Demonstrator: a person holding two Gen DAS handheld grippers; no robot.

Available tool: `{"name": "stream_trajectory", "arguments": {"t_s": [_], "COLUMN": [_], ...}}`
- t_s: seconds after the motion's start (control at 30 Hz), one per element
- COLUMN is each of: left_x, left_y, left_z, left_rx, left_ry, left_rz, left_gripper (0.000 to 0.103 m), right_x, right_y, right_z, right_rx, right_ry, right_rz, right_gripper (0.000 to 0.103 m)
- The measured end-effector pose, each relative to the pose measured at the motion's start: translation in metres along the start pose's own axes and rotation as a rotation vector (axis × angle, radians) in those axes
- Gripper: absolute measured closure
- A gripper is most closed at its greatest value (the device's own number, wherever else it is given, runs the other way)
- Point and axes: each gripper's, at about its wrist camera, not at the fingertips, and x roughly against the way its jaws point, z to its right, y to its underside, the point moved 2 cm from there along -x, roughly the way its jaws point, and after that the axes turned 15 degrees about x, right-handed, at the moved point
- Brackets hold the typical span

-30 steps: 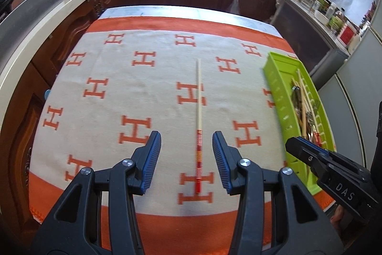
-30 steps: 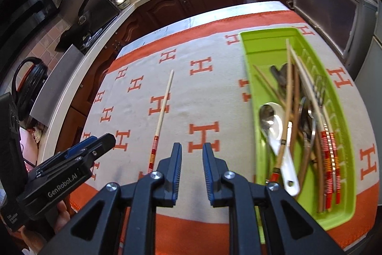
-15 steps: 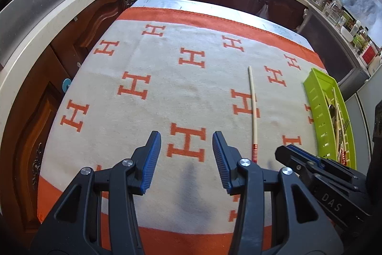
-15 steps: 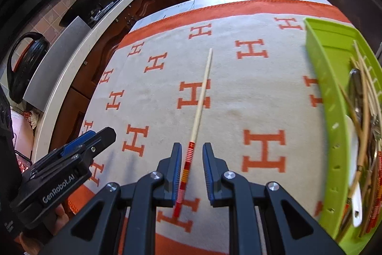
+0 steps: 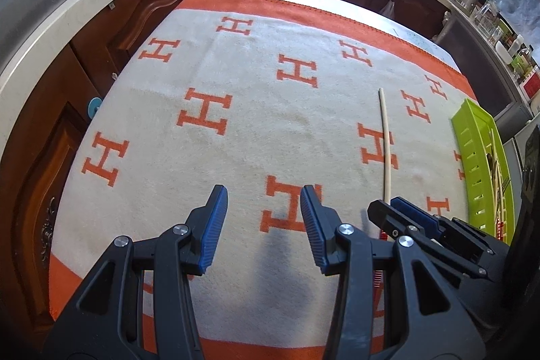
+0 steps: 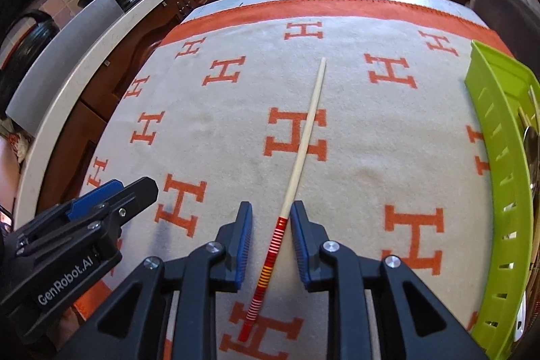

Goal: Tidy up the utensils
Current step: 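Grasp the last red-banded chopstick on the cloth with the right gripper, then carry the red-banded chopstick into the tray and release it with the right gripper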

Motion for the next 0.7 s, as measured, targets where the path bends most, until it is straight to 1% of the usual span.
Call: {"name": "stream_trajectory", "arguments": {"t_s": [0.13, 0.2, 0.23, 0.27, 0.37, 0.57, 0.7], "left_x": [-0.002, -0.003, -0.003, -0.003, -0.002, 0.003, 0.01], "left_y": [0.0, 0.001, 0.001, 0.002, 0.002, 0.006, 0.01], "left_z": [0.0, 0.0, 0.001, 0.001, 0.002, 0.006, 0.009], "left_rx": [-0.001, -0.004, -0.006, -0.009, -0.014, -0.026, -0.041], "left_ry": [0.002, 0.003, 0.003, 0.003, 0.005, 0.009, 0.009], "left_rz": [-0.005, -0.009, -0.009, -0.009, -0.009, -0.008, 0.004], "left_gripper": [0.061, 0.061, 0.061, 0.061, 0.061, 0.061, 0.061], "right_x": [0.0, 0.0, 0.0, -0.001, 0.001, 0.003, 0.013], "right_y": [0.001, 0.001, 0.001, 0.002, 0.003, 0.006, 0.014], "right_z": [-0.006, -0.008, -0.008, -0.007, -0.001, 0.012, 0.025], "right_rx": [0.049, 0.07, 0.075, 0.078, 0.052, -0.025, -0.085], "right_ry": [0.046, 0.063, 0.075, 0.102, 0.082, 0.008, -0.018], "right_rz": [0.007, 0.007, 0.007, 0.007, 0.019, 0.031, 0.05], "right_gripper": [0.079, 0.081, 0.088, 0.093, 0.097, 0.098, 0.098]}}
